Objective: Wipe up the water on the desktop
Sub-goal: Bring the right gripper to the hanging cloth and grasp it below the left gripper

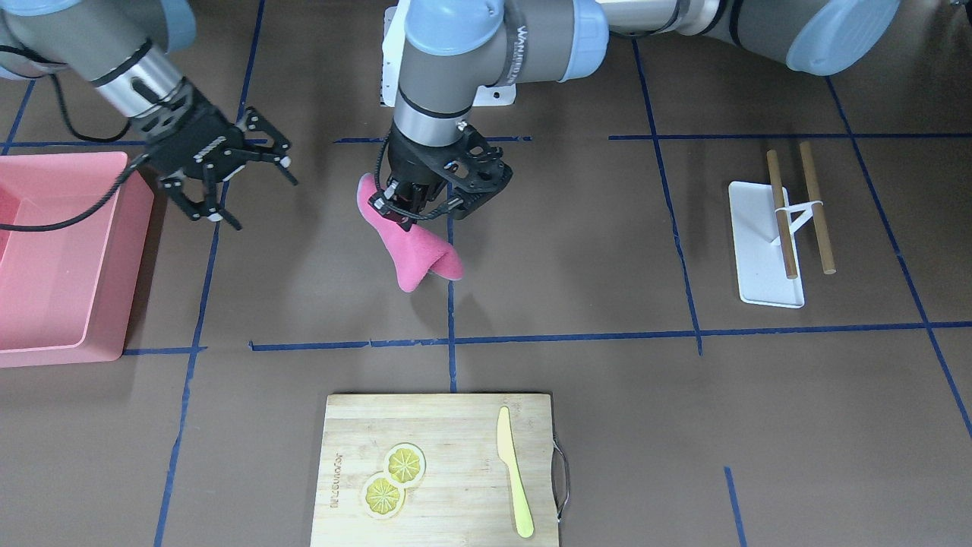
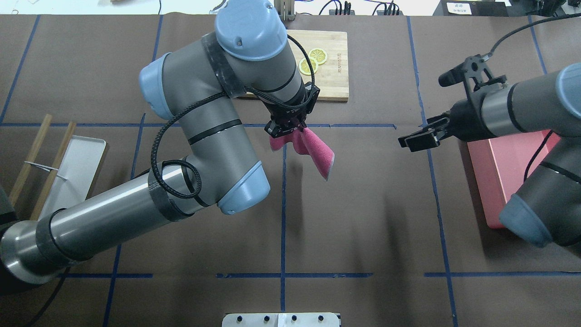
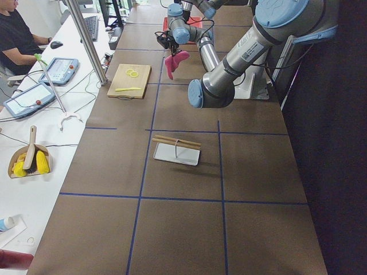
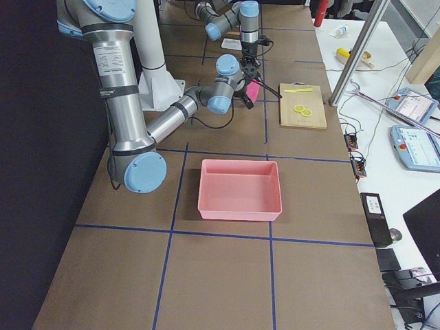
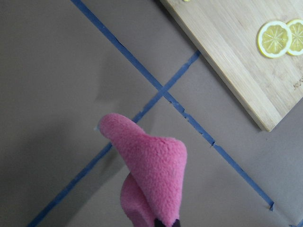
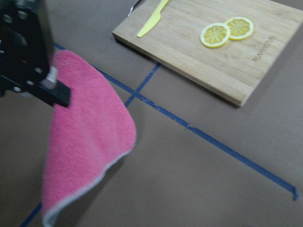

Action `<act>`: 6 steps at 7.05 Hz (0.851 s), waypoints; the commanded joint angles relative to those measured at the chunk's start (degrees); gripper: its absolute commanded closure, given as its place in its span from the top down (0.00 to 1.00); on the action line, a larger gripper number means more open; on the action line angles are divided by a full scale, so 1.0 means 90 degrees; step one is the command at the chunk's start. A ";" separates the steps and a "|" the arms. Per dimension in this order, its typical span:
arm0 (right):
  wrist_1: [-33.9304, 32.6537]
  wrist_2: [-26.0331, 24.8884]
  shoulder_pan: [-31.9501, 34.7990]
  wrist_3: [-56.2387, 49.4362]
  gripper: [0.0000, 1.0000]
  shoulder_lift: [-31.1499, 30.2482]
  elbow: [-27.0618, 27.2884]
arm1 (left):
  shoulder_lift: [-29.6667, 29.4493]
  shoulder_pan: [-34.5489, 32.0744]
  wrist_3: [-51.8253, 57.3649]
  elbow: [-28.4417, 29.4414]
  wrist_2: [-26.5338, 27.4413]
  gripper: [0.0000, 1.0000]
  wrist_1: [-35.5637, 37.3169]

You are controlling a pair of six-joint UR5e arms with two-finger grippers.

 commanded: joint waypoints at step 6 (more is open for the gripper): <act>-0.0729 -0.1865 -0.1359 0.0017 0.98 0.0857 0.0002 | -0.0195 0.0134 -0.0193 0.0131 0.0099 0.03 -0.0218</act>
